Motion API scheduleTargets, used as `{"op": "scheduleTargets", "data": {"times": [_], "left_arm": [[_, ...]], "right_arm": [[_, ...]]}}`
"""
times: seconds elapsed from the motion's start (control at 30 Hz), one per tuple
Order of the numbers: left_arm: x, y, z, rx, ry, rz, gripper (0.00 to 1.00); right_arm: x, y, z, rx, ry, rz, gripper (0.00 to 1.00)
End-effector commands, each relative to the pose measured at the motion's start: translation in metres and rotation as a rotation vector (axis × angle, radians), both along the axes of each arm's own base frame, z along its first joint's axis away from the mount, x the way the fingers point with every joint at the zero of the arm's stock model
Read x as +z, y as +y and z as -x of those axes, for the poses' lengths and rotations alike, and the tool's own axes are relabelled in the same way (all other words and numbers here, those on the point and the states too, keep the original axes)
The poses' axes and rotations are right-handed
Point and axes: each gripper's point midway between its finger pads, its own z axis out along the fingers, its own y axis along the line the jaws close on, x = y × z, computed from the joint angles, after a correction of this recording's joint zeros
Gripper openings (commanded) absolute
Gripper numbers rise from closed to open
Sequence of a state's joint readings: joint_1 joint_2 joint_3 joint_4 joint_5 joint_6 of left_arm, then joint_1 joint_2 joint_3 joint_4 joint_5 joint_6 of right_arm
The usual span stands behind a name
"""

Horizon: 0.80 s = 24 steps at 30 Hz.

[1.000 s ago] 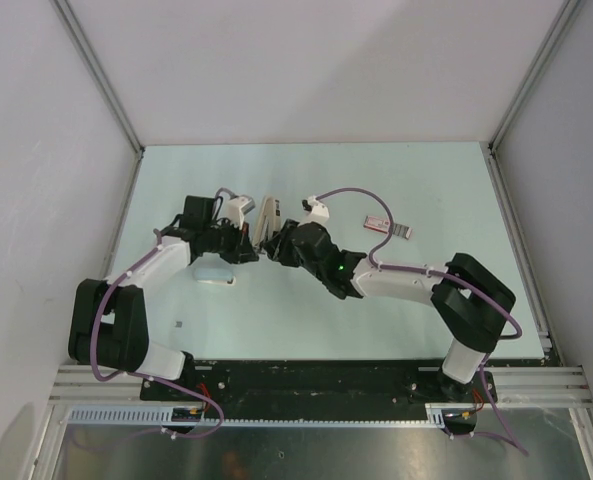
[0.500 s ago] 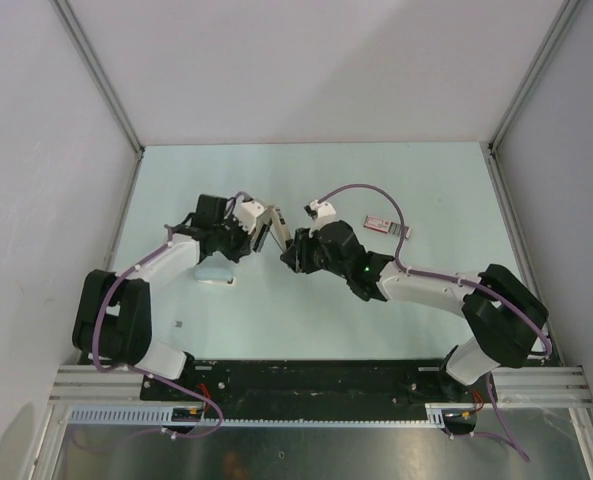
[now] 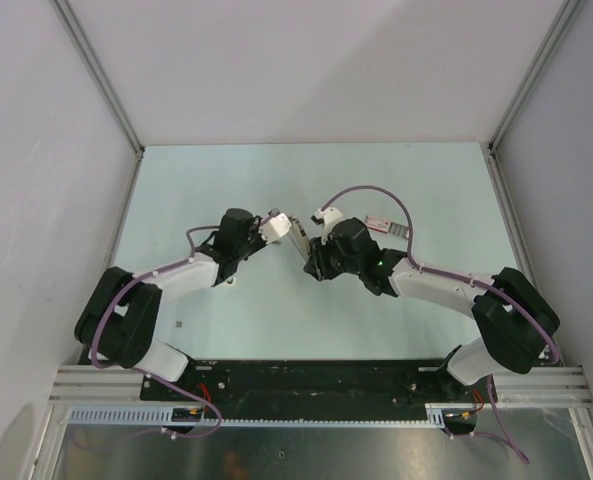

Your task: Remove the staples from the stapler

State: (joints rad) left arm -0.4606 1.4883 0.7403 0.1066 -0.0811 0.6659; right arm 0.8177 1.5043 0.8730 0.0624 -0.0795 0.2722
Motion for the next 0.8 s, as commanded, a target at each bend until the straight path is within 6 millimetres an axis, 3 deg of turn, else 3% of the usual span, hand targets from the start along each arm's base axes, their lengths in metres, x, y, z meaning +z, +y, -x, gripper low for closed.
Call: {"op": "scheduleTargets", "data": {"times": [0.0, 0.2, 0.33, 0.43, 0.53, 0.63, 0.77], "left_arm": [[0.036, 0.015, -0.018, 0.034, -0.24, -0.16, 0.0], [0.031, 0.01, -0.009, -0.032, -0.318, -0.262, 0.0], [0.032, 0.008, -0.008, -0.023, -0.325, -0.241, 0.0], [0.042, 0.001, -0.01, 0.0, -0.315, -0.166, 0.0], [0.055, -0.019, -0.004, 0.0, -0.206, -0.012, 0.02], [0.056, -0.047, 0.025, -0.078, 0.014, 0.135, 0.16], [0.061, -0.083, 0.079, -0.231, 0.306, 0.309, 0.36]], "right_arm": [[0.019, 0.003, 0.013, 0.126, -0.092, 0.014, 0.0], [0.014, -0.002, 0.009, 0.112, -0.096, 0.035, 0.0], [0.017, 0.002, 0.007, 0.104, -0.103, 0.013, 0.0], [0.031, 0.007, 0.0, 0.077, -0.133, -0.039, 0.0], [0.052, 0.009, -0.013, 0.019, -0.168, -0.111, 0.0], [0.078, 0.01, -0.029, -0.046, -0.193, -0.21, 0.0], [0.111, 0.01, -0.052, -0.121, -0.213, -0.329, 0.0]]}}
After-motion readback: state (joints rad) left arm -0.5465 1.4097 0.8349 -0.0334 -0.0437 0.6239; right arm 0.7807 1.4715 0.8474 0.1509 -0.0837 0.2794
